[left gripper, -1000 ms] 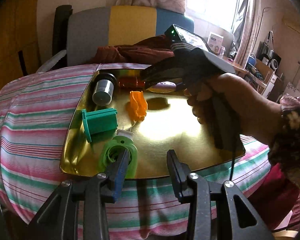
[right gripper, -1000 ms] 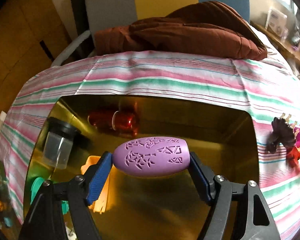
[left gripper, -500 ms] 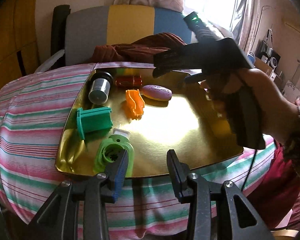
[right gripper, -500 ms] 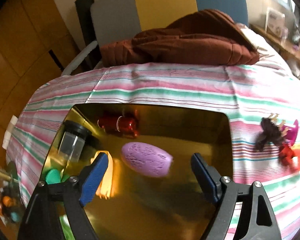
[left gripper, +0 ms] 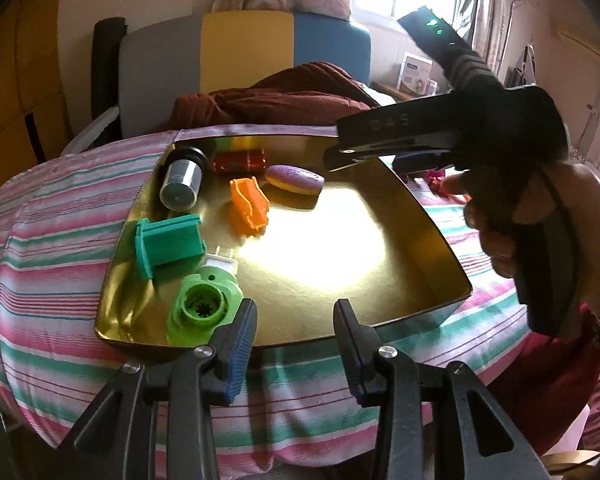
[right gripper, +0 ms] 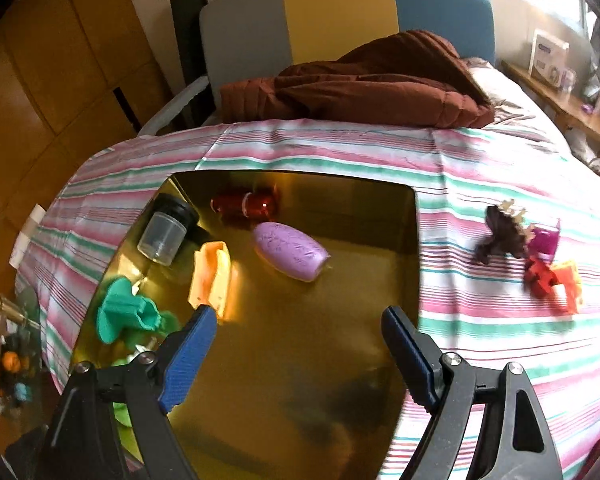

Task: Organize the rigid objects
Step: 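Move the open right tool back to the orange block stack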

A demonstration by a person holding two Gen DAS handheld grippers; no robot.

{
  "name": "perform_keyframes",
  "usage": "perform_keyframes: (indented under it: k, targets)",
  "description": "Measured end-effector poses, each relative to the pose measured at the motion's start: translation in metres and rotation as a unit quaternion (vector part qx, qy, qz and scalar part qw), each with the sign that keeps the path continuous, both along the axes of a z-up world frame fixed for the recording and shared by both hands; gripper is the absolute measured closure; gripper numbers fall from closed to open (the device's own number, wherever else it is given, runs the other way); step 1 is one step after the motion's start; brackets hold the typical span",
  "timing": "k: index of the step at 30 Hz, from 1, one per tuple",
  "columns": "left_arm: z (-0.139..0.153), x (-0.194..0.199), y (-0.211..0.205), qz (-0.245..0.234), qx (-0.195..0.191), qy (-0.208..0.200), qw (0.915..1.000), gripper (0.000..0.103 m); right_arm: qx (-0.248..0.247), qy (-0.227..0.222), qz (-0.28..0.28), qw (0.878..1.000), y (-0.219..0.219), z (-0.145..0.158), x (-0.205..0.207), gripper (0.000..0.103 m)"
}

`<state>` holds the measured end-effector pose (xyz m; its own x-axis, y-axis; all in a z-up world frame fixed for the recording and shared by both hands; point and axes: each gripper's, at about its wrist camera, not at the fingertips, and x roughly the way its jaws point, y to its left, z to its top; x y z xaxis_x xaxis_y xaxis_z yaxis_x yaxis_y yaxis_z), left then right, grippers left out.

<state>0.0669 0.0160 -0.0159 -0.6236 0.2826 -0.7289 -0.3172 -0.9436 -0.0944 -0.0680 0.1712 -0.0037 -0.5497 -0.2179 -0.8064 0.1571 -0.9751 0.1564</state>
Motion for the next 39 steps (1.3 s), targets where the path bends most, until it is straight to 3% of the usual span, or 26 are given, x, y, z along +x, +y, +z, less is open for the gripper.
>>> perform_keyframes:
  k: [9, 20, 34, 39]
  targets:
    - [0.000, 0.006, 0.022, -0.022, -0.010, -0.002, 0.9997, 0.063, 0.006, 0.010, -0.041, 0.999, 0.050, 0.003, 0.022, 0.018]
    - [-0.001, 0.012, 0.053, -0.057, -0.026, -0.004, 0.9980, 0.063, 0.023, -0.012, -0.110, 0.994, 0.130, -0.017, 0.039, 0.018]
    - [0.002, 0.016, 0.083, -0.088, -0.044, -0.005, 0.9951, 0.063, 0.037, -0.020, -0.126, 0.991, 0.166, -0.022, 0.047, 0.018]
    - [0.005, 0.018, 0.093, -0.100, -0.046, -0.001, 0.9940, 0.063, 0.054, -0.047, -0.143, 0.987, 0.188, -0.024, 0.038, 0.018]
